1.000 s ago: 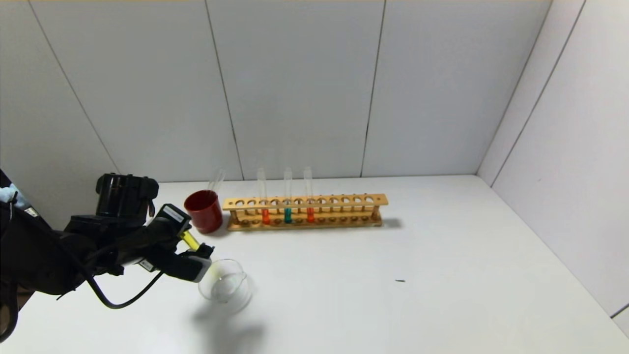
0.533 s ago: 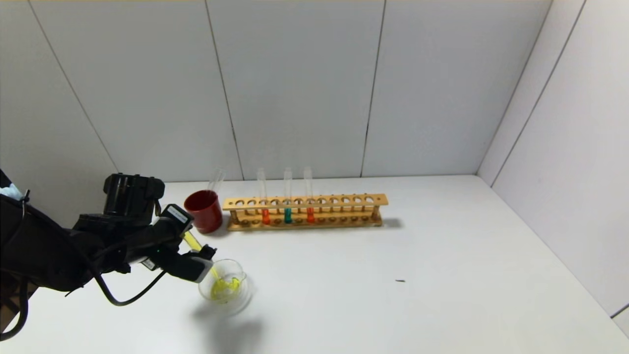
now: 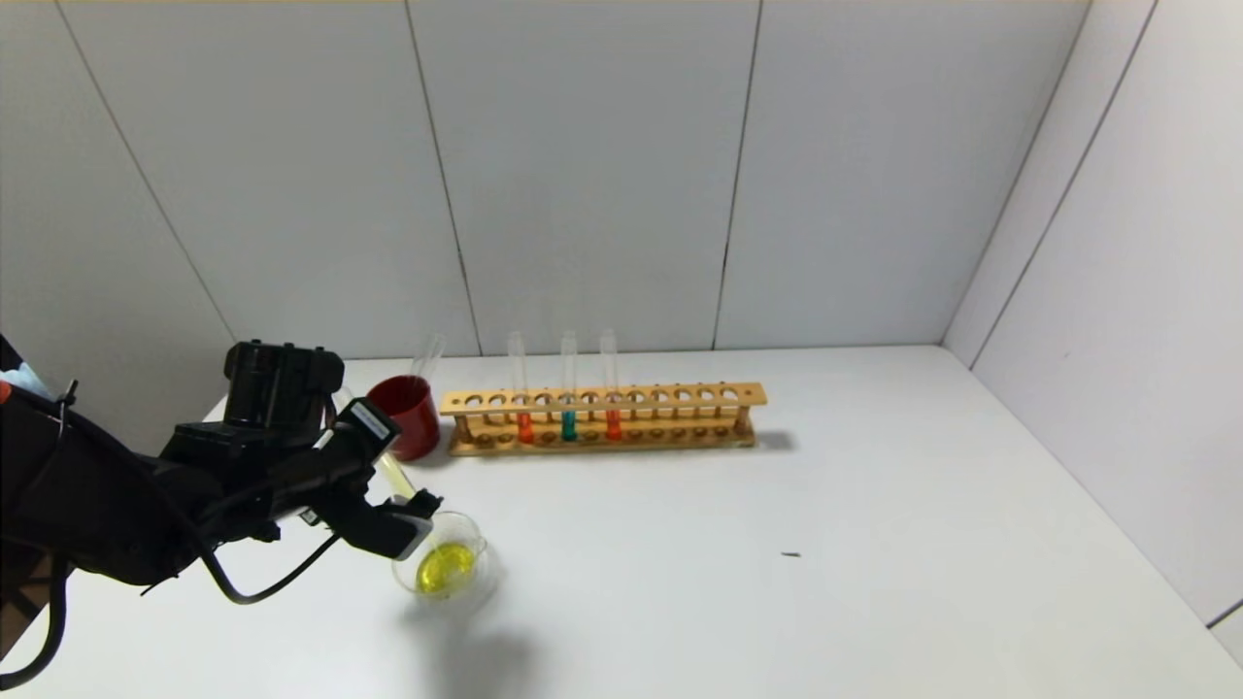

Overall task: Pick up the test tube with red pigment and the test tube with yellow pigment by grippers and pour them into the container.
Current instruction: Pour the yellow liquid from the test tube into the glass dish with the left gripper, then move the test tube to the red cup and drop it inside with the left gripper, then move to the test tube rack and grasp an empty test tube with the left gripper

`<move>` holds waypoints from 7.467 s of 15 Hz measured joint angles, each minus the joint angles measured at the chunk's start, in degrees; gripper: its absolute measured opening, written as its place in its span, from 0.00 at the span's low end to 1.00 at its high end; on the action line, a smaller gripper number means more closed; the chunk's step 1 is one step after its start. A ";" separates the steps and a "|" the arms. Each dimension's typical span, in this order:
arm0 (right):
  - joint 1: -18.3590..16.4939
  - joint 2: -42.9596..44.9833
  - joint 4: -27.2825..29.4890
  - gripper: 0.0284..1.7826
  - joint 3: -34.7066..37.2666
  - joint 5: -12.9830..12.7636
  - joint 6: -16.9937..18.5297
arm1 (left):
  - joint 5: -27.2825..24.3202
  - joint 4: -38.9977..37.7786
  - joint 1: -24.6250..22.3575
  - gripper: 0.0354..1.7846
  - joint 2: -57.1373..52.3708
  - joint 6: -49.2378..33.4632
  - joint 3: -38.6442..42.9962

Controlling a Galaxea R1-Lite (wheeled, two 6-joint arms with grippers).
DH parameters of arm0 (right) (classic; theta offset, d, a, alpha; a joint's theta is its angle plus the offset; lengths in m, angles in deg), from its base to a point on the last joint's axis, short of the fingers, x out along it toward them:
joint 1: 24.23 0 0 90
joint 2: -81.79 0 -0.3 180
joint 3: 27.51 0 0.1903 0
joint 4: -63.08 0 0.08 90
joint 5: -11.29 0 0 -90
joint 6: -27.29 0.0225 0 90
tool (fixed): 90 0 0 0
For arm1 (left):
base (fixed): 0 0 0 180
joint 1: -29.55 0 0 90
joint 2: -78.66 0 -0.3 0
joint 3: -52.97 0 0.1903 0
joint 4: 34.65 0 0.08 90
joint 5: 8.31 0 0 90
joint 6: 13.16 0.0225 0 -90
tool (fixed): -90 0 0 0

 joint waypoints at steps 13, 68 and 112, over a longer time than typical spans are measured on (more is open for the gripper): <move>0.00 0.00 0.00 0.98 0.00 0.00 0.02 | 2.77 -6.17 2.16 0.15 -3.06 10.62 2.38; 0.00 0.00 0.00 0.98 0.00 -0.02 0.00 | -26.03 -7.25 -14.70 0.58 19.42 -113.40 -24.97; 0.00 0.00 0.00 0.98 0.00 0.00 0.00 | -15.86 -8.74 4.52 0.97 24.44 -121.22 -28.57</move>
